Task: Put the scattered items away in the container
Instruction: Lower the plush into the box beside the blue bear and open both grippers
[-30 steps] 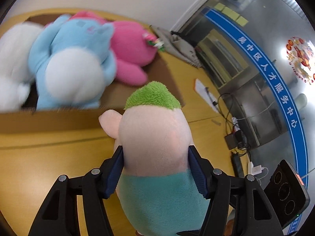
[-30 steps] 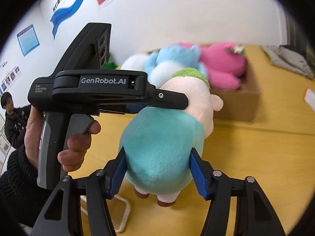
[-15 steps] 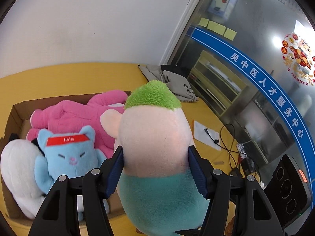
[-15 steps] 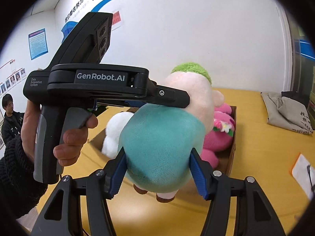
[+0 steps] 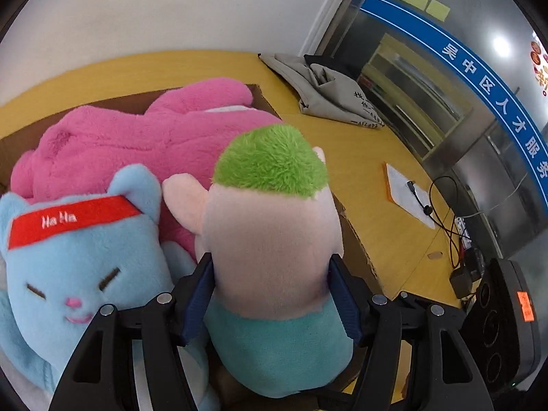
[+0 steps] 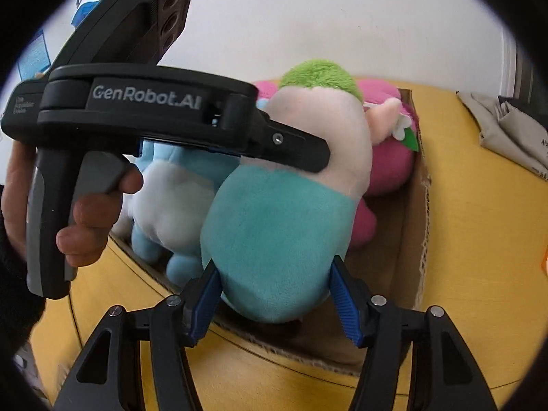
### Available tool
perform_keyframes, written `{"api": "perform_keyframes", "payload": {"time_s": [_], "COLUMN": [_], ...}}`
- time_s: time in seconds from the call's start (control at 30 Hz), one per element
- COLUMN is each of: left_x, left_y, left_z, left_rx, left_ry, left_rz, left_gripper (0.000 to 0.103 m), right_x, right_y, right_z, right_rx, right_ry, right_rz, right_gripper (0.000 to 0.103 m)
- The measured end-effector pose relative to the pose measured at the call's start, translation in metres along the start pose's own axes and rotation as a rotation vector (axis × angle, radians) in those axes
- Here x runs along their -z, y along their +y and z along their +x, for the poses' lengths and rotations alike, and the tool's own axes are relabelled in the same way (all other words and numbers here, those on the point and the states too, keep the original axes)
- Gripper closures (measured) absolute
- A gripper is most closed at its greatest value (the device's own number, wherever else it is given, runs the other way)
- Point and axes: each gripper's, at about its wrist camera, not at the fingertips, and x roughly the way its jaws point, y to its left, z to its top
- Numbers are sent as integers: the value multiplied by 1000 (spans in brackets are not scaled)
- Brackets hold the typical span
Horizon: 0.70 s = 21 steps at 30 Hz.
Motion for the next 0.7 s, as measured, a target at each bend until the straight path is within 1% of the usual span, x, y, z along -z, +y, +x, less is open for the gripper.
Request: {"api": "perform_keyframes", "payload": {"time_s": [0.1,0.23,0.3,0.37,0.43,0.47,0.5,0.53,0.57,0.6,0.63,0.7], "left_x": [6,8,9,10,13,16,21,27,36,44,54,76], "left_y": [-1,0,-1,-2,-2,-2,-2,-2,-1,1,3,6], "left_z": [3,4,4,-4,-24,-39,-56,-74,-93,-107,-121,-142], "left_rx": [7,7,2,-6,-23,-47,-80,-106,-123,-134,-145,-168], "left_ry": [9,15,17,8,-30,-70,-114,-151,-181,-201,-215,-218], "left_rz": [-19,-50,-53,-56,-58,-49,-34,-20,-10,-6,-6,-5], "left_gripper": [34,32,30,27,29,29,28,23,21,19,19,19], "right_x": [9,14,14,8,-7,-16,-26,-39,-52,-66,-79,-99], "right_y": [1,-2,-2,-4,-2,-7,-13,-20,-29,-34,-32,-21], "right_z": [-8,-28,-45,-65,-82,-90,-97,-101,-97,-90,-80,-45], "right_rx": [1,-3,1,19,46,54,56,55,51,44,39,61], "right_ry": [18,15,-4,-47,-92,-124,-156,-189,-208,-218,-208,-141], "right_rz": [21,51,53,50,66,84,110,137,148,141,114,41], "right_gripper": [44,46,46,46,46,46,46,46,46,46,47,47]}}
